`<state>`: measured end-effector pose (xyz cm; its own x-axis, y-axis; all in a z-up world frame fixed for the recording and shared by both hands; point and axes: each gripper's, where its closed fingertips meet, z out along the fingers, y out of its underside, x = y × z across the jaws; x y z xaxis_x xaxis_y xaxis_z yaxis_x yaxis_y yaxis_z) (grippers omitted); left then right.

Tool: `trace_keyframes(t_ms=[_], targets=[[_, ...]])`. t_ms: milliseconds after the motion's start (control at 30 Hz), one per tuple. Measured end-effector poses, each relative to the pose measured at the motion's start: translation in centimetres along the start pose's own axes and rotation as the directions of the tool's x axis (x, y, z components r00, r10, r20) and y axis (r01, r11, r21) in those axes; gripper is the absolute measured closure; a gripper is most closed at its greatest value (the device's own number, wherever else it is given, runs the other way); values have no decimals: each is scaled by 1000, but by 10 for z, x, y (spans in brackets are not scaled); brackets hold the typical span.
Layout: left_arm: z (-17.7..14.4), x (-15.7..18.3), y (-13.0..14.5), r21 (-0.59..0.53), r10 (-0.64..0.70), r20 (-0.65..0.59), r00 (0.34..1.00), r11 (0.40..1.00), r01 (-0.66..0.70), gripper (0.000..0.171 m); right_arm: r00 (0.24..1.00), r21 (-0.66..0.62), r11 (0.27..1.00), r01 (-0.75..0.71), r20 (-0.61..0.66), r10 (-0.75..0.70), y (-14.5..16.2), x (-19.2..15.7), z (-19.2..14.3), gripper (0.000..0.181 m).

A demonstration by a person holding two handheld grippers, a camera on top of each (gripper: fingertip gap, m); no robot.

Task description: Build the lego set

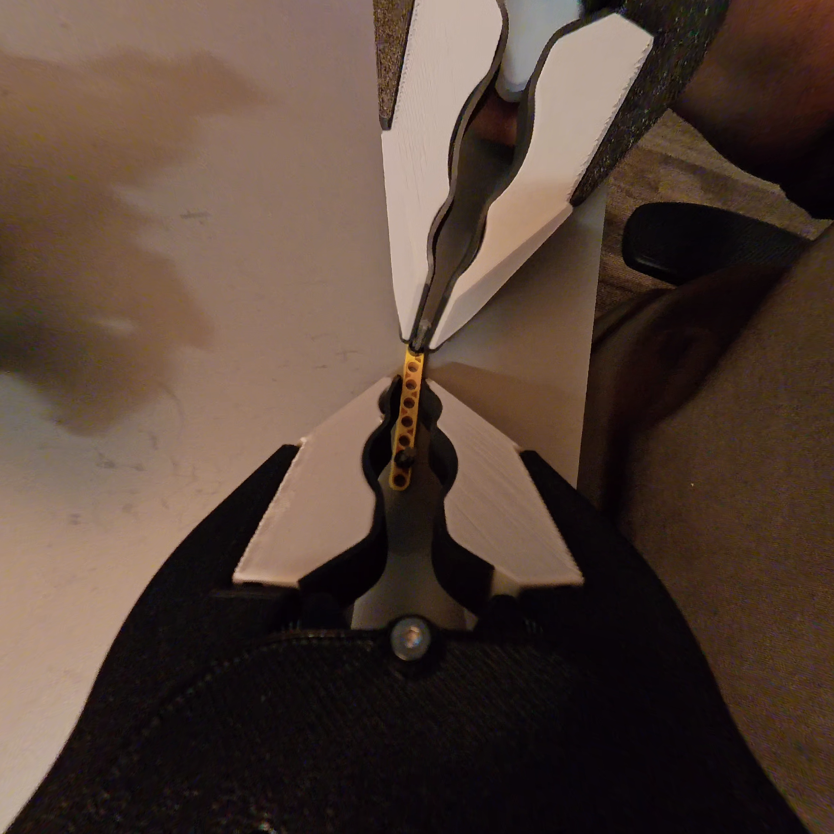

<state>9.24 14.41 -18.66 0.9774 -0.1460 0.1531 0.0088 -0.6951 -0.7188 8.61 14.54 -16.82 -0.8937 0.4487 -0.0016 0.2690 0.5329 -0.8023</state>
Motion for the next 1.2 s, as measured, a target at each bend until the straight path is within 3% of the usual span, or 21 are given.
trace_keyframes(t_ms=[367, 567, 700, 867, 1067, 1200], targets=[[0, 3, 0, -2, 8, -20, 1000, 1000, -8, 166, 988, -2, 999, 36, 148, -35, 1, -5, -1, 178], [0, 2, 0, -2, 1, -21, 1000, 1000, -1, 166, 996, -1, 999, 49, 72, -49, 1, -1, -1, 177], [0, 3, 0, 5, 17, -11, 1000, 1000, -17, 157, 998, -21, 998, 66, 17, -66, 5, 0, 0, 164], [-14, 3, -7, 93, 57, 54, 997, 994, -62, 151, 999, -20, 999, 42, 11, -41, 5, -2, -1, 158], [-32, -2, 11, 97, -10, 135, 991, 995, -3, 151, 998, -44, 998, 51, -33, -53, 8, -2, 1, 157], [-38, 1, 10, 132, -7, 161, 987, 991, -14, 153, 996, 25, 998, 64, -66, -62, -7, -3, 2, 153]])
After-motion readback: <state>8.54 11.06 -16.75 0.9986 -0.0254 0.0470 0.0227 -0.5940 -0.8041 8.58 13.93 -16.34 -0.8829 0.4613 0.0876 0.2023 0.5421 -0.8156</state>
